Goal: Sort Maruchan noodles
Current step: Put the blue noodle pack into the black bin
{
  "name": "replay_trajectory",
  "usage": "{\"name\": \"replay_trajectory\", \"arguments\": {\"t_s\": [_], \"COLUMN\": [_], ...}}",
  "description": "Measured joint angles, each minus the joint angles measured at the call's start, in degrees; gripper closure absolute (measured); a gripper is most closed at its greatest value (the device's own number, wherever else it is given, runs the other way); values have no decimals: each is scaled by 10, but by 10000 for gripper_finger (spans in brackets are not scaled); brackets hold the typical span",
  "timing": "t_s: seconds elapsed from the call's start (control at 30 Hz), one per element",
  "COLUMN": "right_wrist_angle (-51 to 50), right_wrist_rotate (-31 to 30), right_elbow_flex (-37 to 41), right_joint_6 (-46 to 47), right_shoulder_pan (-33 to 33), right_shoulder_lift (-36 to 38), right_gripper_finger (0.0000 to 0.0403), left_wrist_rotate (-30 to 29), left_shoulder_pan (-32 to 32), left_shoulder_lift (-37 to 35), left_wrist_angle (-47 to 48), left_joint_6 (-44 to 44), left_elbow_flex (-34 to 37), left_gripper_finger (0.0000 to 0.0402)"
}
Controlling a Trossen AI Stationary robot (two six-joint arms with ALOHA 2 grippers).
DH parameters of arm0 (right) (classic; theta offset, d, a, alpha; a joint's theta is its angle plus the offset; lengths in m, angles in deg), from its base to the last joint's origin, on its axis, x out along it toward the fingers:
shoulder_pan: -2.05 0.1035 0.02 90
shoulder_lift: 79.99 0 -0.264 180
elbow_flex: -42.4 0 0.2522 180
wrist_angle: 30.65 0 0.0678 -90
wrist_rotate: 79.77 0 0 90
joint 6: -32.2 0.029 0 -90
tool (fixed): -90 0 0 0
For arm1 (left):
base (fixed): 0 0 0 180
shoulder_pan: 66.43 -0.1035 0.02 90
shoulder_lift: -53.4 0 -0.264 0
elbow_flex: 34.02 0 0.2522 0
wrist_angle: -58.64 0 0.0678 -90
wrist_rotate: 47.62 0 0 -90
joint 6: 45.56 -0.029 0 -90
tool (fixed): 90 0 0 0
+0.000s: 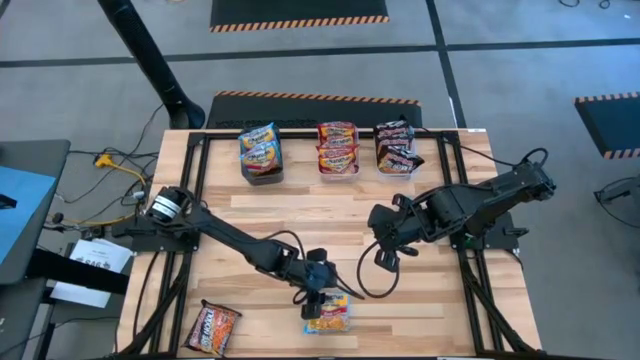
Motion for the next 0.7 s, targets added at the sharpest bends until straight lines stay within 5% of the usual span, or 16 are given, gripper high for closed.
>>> {"name": "replay_trajectory", "arguments": {"t_s": [0.7], "right_wrist_angle": [9], "right_wrist_rotate": [0], "right_elbow_flex": [0], "right_joint_6": [-1], "right_shoulder_pan": [0], "right_shoulder_lift": [0], "right_gripper_finger": [371], "left_wrist_rotate": [68], "left_shoulder_pan": [-2], "left_shoulder_lift": [87], "left_wrist_angle": [-15], "left_joint_6": [62], "left_elbow_flex": [0], "left_gripper_finger": [233]}}
